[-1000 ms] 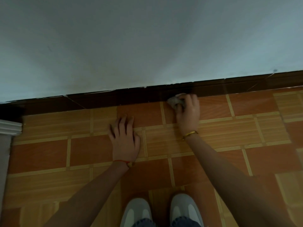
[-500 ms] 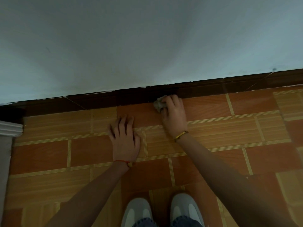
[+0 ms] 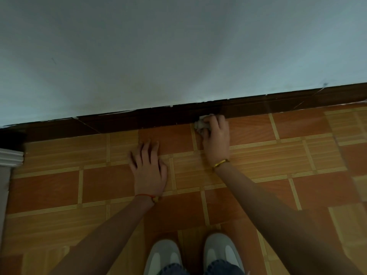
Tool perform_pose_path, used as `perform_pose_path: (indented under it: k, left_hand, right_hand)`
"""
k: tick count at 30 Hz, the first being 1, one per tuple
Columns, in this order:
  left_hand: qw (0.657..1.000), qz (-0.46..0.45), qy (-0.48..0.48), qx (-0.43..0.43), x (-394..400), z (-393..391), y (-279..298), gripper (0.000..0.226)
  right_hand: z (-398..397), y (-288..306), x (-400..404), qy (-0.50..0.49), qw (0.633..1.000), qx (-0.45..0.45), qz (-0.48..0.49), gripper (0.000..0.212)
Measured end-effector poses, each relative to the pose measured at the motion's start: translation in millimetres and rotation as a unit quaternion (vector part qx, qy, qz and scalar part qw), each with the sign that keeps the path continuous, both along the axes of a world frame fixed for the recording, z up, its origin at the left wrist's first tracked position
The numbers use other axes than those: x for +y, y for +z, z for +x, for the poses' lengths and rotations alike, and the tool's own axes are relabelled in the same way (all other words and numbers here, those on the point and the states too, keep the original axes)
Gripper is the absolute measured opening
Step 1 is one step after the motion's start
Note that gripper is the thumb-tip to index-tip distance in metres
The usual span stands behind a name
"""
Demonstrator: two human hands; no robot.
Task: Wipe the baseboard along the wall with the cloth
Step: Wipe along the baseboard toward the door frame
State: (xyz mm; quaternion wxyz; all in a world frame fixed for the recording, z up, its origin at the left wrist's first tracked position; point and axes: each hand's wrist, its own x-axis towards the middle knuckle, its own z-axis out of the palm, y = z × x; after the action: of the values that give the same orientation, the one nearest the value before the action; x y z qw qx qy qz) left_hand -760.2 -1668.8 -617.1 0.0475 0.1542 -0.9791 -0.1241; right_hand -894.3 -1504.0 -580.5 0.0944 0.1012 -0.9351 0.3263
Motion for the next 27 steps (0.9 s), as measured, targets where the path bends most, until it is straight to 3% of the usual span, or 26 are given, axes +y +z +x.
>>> perform_pose_path:
  k: [2, 7, 12, 17, 24, 27]
  left_hand:
    - [1.0, -0.004, 0.001, -0.001, 0, 0, -1, 0.055]
    - [1.0, -0.004, 0.007, 0.008, 0, -1, -2, 0.054]
    - [1.0, 0.0, 0.015, 0.024, 2, -2, -3, 0.052]
    - [0.998, 0.014, 0.013, 0.052, 4, -1, -4, 0.049]
    - [0.996, 0.064, -0.02, 0.055, 31, -25, 11, 0.052]
    - [0.994, 0.085, -0.028, 0.065, 47, -41, 7, 0.055]
  right_hand:
    - [-2, 1, 4, -0.004, 1.0, 0.004, -0.024, 0.032]
    - [-20, 15, 35, -0.171, 0.976, 0.035, -0.132, 0.026]
    - [-12, 36, 15, -0.098, 0.979, 0.088, -0.153, 0.024]
    - [-7, 46, -8, -0.015, 0.986, 0.085, -0.143, 0.025]
    - [-30, 49, 51, -0.214, 0.959, 0.099, -0.154, 0.029]
    - [-35, 49, 62, -0.218, 0.959, 0.105, -0.145, 0.028]
